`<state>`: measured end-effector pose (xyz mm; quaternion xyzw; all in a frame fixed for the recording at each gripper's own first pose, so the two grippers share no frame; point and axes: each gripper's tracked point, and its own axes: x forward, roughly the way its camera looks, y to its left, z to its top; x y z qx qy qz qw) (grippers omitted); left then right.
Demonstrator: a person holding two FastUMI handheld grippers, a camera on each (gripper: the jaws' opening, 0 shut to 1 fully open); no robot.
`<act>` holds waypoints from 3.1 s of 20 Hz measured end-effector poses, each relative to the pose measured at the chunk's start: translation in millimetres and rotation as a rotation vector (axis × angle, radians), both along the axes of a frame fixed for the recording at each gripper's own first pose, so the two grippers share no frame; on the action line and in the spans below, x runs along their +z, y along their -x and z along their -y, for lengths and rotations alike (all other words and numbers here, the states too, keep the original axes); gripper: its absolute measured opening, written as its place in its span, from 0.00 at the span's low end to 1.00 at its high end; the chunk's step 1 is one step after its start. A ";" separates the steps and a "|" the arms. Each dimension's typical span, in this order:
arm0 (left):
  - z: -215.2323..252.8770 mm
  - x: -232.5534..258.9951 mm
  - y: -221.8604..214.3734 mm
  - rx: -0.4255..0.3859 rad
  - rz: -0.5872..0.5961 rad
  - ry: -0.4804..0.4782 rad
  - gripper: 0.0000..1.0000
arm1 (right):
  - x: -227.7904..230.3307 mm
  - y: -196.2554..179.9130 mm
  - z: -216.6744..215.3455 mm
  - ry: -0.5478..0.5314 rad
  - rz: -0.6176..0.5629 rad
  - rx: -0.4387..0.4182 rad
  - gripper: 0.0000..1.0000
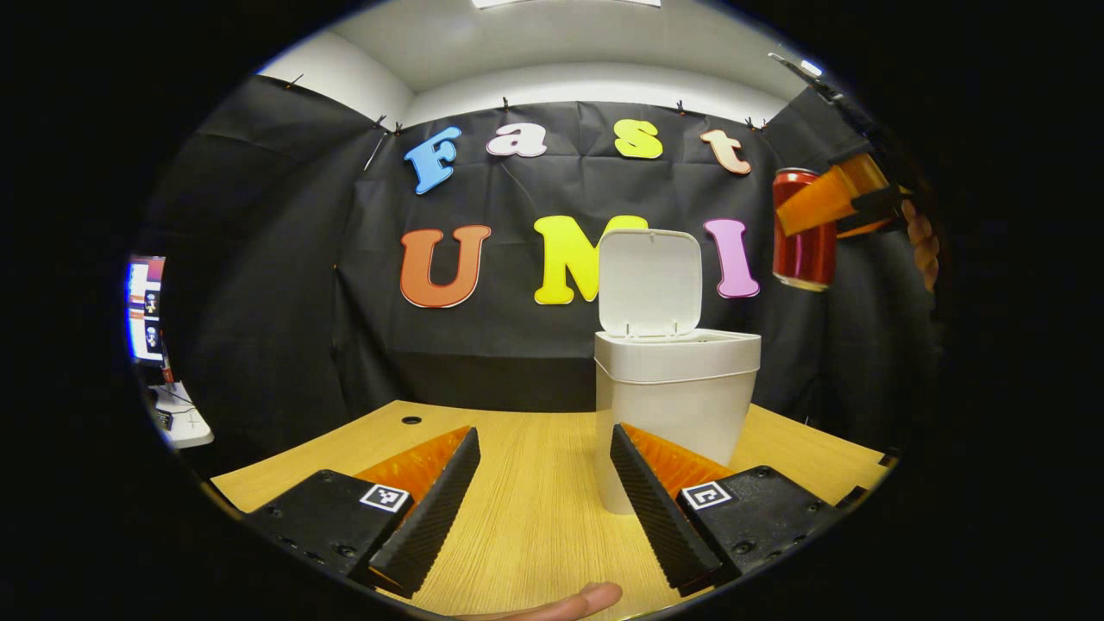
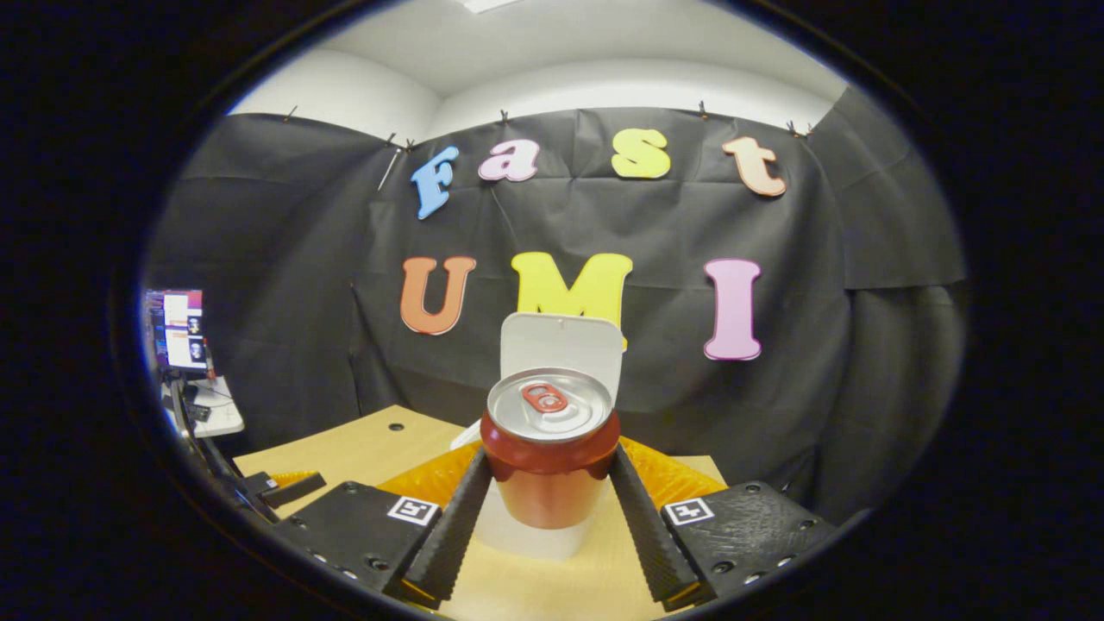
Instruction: Press the lid of the desktop garbage bin to open it, pick up the crumpled paper on the desktop and throw it into the bin, then pick up the pop can on the desktop and drop it into the bin, and finally close the garbage bin lid.
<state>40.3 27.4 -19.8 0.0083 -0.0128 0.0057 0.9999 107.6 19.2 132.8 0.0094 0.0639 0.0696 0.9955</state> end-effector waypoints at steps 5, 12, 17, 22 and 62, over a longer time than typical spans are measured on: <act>-0.4 7.9 5.6 -0.041 0.014 0.053 0.99 | 20.9 -60.5 -0.2 0.023 -0.055 -0.071 0.80; -28.7 14.2 6.2 0.006 0.021 0.064 0.98 | -0.8 -161.6 -16.5 -0.100 -0.163 -0.087 0.81; -32.2 16.0 6.9 0.015 0.030 0.057 0.98 | -36.8 -197.2 -35.8 -0.196 -0.276 -0.101 0.80; -35.1 18.9 4.8 0.021 0.053 0.037 0.98 | -46.2 -202.4 -42.7 -0.160 -0.303 -0.097 0.80; -44.7 35.0 28.0 -0.079 0.036 0.129 0.96 | 56.1 -302.1 -50.2 -0.092 -0.098 -0.126 0.95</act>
